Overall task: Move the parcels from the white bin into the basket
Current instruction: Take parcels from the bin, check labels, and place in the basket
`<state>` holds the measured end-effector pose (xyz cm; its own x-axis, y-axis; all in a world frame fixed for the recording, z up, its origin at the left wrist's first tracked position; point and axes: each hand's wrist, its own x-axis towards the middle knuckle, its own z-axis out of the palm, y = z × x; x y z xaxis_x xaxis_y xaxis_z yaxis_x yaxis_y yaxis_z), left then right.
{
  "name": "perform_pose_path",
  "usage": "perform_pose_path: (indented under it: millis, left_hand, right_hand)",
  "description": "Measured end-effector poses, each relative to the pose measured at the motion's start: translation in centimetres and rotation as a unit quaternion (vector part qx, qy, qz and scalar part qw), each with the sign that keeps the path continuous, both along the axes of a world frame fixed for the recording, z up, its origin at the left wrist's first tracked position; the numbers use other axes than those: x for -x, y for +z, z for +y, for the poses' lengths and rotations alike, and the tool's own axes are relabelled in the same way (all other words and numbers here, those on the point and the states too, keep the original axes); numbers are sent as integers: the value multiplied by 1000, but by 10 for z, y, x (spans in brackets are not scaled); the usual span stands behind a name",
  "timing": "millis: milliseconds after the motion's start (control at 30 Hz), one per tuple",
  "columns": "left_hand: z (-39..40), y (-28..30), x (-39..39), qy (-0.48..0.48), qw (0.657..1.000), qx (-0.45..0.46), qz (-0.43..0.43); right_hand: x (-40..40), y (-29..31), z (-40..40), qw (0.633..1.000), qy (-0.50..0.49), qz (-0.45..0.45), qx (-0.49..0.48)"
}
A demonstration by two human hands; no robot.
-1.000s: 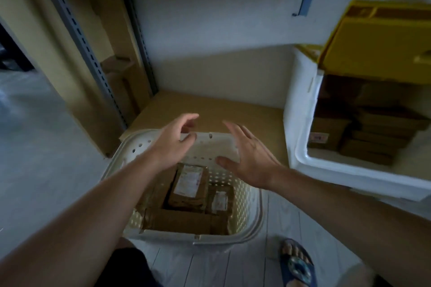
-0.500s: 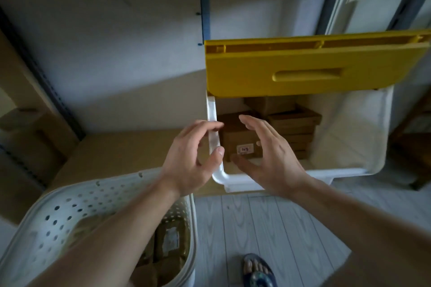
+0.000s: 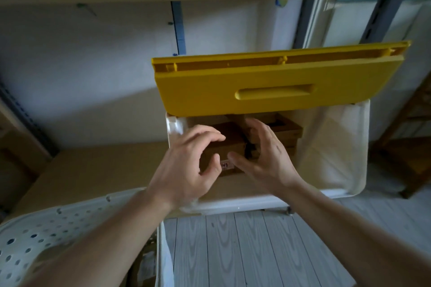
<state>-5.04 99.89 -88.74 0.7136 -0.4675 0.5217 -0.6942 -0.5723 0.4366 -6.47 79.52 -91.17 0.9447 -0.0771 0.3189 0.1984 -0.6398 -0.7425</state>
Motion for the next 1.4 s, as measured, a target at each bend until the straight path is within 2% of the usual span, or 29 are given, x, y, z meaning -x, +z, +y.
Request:
perform_pose_path:
  millis: [200,333,467,600,900,1133,1400]
  left_hand:
    - [-32,-19,-6,29,997,-15,77]
    - [-39,-31,-9,38,994,-16,102]
    - [-40,-34,-16,66,991,27,113]
    - [-45,-38,-22,84,987,53,128]
    - [-60,-45,-29,91,979,79,164]
    - [-71,-39,-26,62,978,104,170]
    - [-91,-41,-19,39,975,106,190]
  right_hand:
    - [-15,-2,-6,999,-36,-1,1]
    - [-13,-14,-27,997,-60,43,30]
    - [-23,-16,-46,991,-114,69,4]
    - [-33,-21,-46,990,-116,81,11]
    - [-32,-22,-42,994,-100,46,17]
    - [-19,-15,-54,996,-92,5,0]
    - [-8,-9,-68,995,-98,-2,-7]
